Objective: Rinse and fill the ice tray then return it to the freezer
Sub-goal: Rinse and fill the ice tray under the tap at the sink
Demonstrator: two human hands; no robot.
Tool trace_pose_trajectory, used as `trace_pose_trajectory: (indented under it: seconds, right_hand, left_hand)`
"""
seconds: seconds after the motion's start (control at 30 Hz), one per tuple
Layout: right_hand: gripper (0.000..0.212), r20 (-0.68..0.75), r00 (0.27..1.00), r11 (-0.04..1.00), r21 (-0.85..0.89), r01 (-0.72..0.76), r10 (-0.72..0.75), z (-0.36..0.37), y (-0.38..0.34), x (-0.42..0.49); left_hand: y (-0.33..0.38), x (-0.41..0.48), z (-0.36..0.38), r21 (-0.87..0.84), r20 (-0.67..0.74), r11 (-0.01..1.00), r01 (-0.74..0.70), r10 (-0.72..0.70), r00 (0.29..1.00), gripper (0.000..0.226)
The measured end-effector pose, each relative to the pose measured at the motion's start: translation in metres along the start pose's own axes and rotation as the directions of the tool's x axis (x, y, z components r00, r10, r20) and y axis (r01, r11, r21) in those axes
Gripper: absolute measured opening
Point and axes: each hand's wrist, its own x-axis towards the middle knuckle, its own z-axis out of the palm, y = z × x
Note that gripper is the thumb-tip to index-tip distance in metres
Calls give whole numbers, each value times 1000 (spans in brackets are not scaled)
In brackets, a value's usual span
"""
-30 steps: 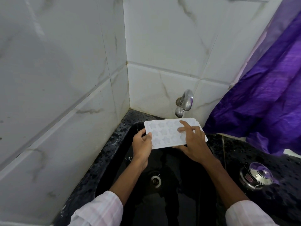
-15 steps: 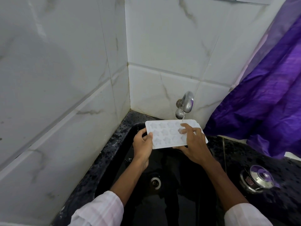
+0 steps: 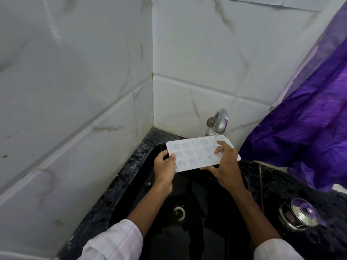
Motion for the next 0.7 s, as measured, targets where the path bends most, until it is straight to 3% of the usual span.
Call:
trace_pose_trajectory:
  seconds: [0.3,0.7]
  right_hand:
    - [92,-17,1000,1000,4,-14,14,-1,-6,8]
    - [72,-17,998,997,42,-67,67,-6,-15,17]
  left_hand:
    - [7,4,4,-28,-40,1000,-7,6,999,23]
    - [18,8,10,-39,8,999,-37,37,999,23]
